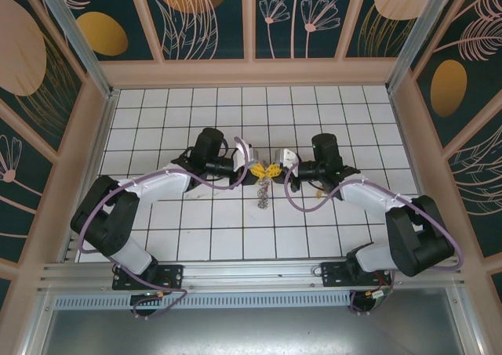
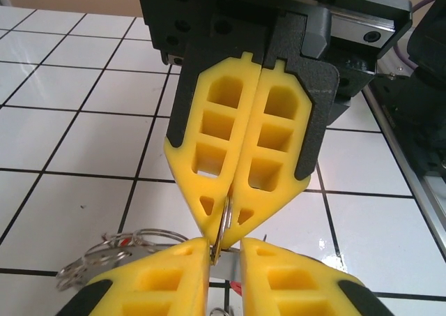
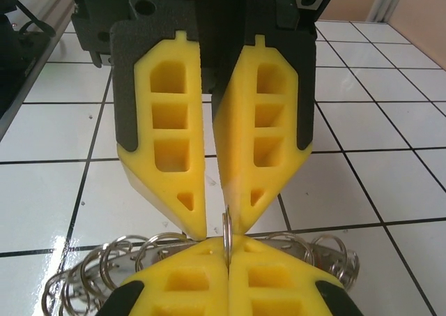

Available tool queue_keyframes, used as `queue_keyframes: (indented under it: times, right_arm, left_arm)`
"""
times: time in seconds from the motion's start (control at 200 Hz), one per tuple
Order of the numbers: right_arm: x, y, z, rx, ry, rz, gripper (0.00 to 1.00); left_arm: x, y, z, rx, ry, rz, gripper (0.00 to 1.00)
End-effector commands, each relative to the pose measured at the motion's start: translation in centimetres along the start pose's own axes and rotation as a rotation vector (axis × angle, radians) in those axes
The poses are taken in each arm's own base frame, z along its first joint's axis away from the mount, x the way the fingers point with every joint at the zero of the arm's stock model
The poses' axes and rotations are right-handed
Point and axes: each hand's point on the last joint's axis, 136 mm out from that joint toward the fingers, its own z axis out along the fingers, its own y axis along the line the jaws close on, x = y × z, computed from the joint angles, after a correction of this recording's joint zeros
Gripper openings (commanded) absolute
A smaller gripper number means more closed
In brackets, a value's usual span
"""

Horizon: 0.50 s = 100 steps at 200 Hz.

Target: Put the keys on the keyring

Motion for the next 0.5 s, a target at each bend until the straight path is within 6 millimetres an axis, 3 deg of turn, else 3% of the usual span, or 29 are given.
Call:
queue_keyframes:
  times: [0.0, 0.15, 0.24, 0.495]
  right_arm:
    - [-2.4, -0.4, -0.1, -0.03, -0.08, -0.071, 0.0]
    - [-2.3, -0.3, 0.1, -0.043, -0.077, -0.052, 0.0]
    - [-1.9, -0.5, 0.2, -0.038, -0.058, -0.032, 0.0]
    - [-0.3, -1.0, -0.1, 0.027, 0.026, -0.031, 0.08]
  left_arm:
    - [-0.5, -0.6, 0.3, 0.046, -0.007, 0.025, 0.19]
    - [-0.8, -0.5, 0.4, 0.051, -0.016, 0.025, 0.11]
    - [-1.0, -0.4, 0.5, 0.053, -0.023, 0.018, 0.0]
    - [-0.4, -0.3, 0.4, 0.03, -0.004, 0.009, 0.0]
